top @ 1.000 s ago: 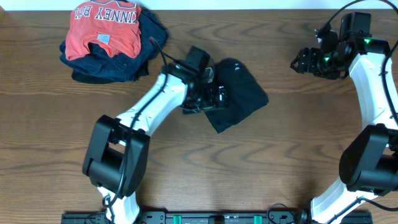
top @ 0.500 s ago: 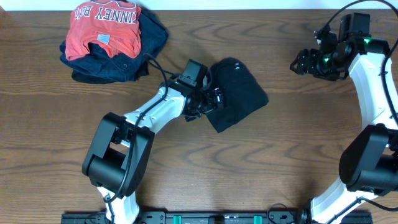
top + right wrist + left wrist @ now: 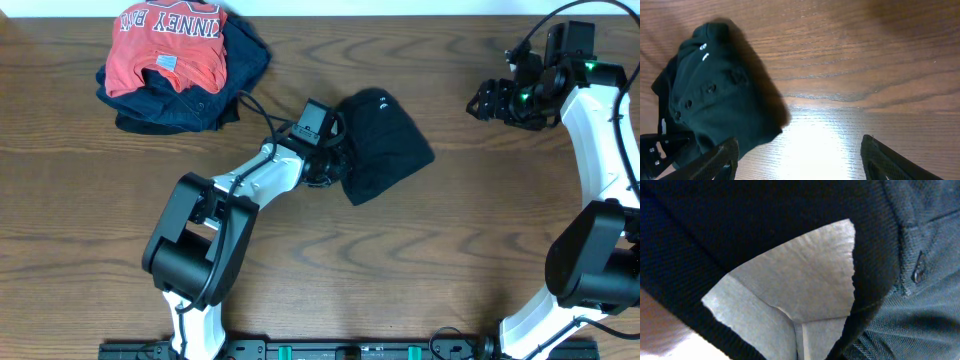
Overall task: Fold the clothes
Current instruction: 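Carry the folded black shirt with the left gripper onto the clothes stack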
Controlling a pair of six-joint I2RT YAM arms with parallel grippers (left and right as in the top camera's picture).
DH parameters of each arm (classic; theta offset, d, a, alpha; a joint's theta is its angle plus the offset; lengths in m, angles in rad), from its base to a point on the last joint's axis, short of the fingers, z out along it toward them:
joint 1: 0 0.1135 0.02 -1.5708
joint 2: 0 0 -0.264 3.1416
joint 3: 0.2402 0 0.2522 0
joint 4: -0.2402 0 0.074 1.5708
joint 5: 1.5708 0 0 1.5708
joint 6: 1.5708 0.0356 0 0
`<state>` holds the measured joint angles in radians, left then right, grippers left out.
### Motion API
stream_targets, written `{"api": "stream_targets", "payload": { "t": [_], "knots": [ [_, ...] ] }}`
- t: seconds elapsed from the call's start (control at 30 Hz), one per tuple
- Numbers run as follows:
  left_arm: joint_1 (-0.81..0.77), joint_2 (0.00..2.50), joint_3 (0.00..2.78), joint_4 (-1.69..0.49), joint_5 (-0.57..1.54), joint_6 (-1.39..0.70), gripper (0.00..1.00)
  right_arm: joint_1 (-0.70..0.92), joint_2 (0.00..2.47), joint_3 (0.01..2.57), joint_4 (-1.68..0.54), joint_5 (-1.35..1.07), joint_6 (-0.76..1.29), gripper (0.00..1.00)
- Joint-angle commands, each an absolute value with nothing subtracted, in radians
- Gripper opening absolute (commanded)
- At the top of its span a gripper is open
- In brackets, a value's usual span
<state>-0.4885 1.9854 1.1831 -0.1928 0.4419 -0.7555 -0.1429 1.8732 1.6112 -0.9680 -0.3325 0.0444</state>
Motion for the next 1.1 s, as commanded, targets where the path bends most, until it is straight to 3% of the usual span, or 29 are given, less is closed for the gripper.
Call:
{"api": "stream_targets", "payload": {
  "t": [0.0, 0.33, 1.07],
  "knots": [
    [-0.482, 2.019, 1.179, -0.175, 0.422, -0.723, 0.06, -0.147, 1.844, 1.628, -0.968, -0.317, 0.044, 0.76],
    [-0.399, 1.836, 1.243, -0.226, 0.432, -0.531, 0.05, -0.147, 1.844, 1.628, -0.953, -0.316, 0.044, 0.76],
    [-0.202, 1.588, 1.341, 0.01, 0.386, -0.55, 0.06, -0.145, 1.844, 1.628, -0.949, -0.317, 0.044, 0.76]
  ]
}}
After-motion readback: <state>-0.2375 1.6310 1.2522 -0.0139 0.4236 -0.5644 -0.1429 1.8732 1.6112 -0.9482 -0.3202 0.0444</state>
